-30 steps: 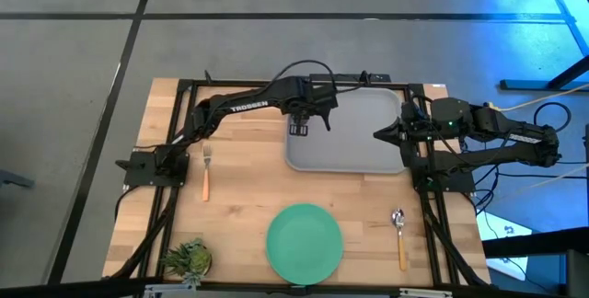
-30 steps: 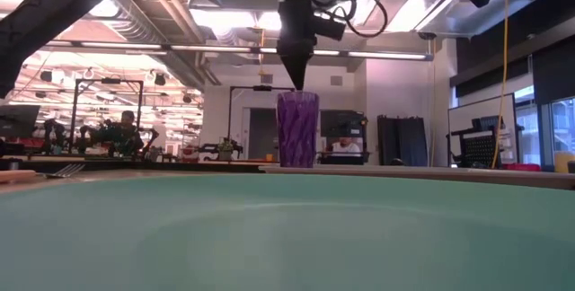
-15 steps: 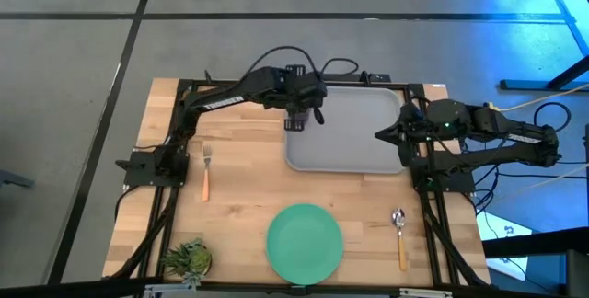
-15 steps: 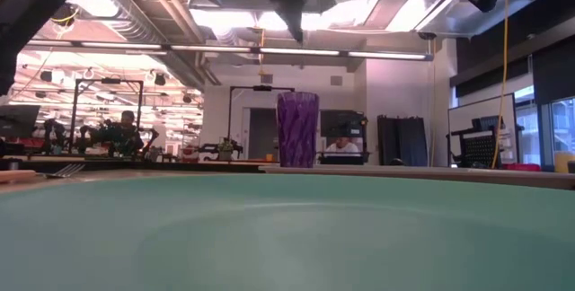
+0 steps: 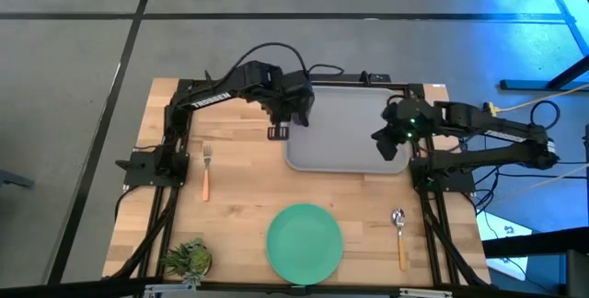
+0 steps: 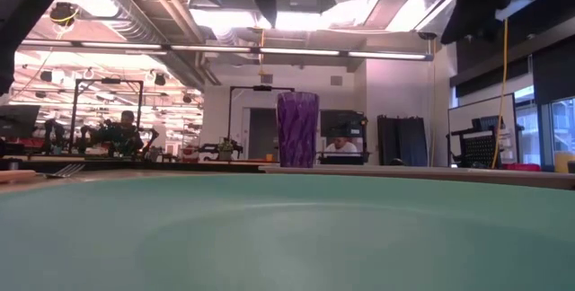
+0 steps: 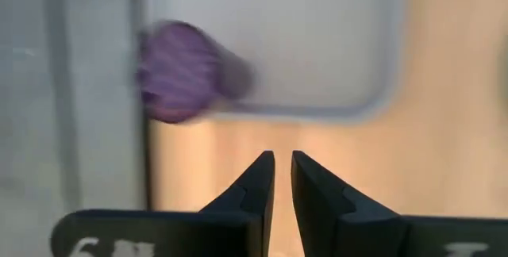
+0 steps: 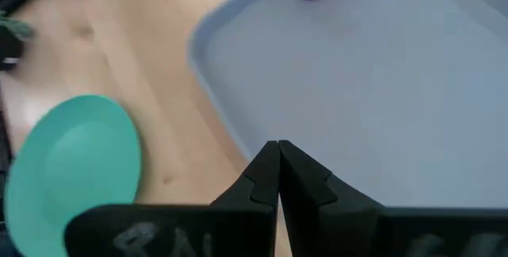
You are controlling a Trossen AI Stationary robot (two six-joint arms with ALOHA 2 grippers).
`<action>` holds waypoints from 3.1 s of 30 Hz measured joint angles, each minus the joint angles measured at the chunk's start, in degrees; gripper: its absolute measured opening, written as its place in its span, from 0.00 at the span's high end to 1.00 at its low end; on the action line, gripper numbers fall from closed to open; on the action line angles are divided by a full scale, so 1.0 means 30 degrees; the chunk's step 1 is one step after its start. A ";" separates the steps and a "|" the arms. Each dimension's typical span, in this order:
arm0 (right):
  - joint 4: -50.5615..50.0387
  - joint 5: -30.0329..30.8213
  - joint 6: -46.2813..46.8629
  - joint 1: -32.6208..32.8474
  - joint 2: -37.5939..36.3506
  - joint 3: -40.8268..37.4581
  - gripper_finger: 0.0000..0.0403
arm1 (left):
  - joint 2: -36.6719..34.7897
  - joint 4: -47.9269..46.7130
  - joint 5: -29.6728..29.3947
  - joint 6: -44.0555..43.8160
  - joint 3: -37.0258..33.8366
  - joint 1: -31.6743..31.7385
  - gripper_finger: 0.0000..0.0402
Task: Pick and place plate/cup/fork/spoon on tray
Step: Adjust the gray tray
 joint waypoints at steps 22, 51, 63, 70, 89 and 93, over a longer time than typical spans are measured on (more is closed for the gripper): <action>-0.4703 0.0900 0.1976 -0.3542 0.0696 -0.3810 0.97 | 0.0057 0.4213 0.3360 -0.1711 -1.0131 0.1475 1.00; -0.2709 0.0526 0.1462 -0.9627 0.0866 -0.6003 0.97 | 0.0057 0.8138 0.2666 -0.1948 -1.3906 0.1963 1.00; 0.0097 -0.1976 0.2320 -0.9294 0.2218 -0.6003 0.97 | -0.0411 0.8653 0.3932 -0.0979 -1.3927 0.2004 1.00; 0.1572 -0.2014 0.1846 -0.9124 0.3449 -0.6003 0.97 | -0.2434 0.8837 0.2321 -0.0901 -1.3905 0.1960 1.00; 0.7764 -0.2711 -0.0259 -0.9119 1.0162 -0.5996 0.97 | -0.6439 0.8664 -0.0246 -0.3487 -1.3890 0.1938 1.00; 0.8431 -0.2852 -0.0652 -0.9066 1.1228 -0.5971 0.97 | -0.6478 0.8669 -0.0363 -0.3466 -1.3890 0.1938 1.00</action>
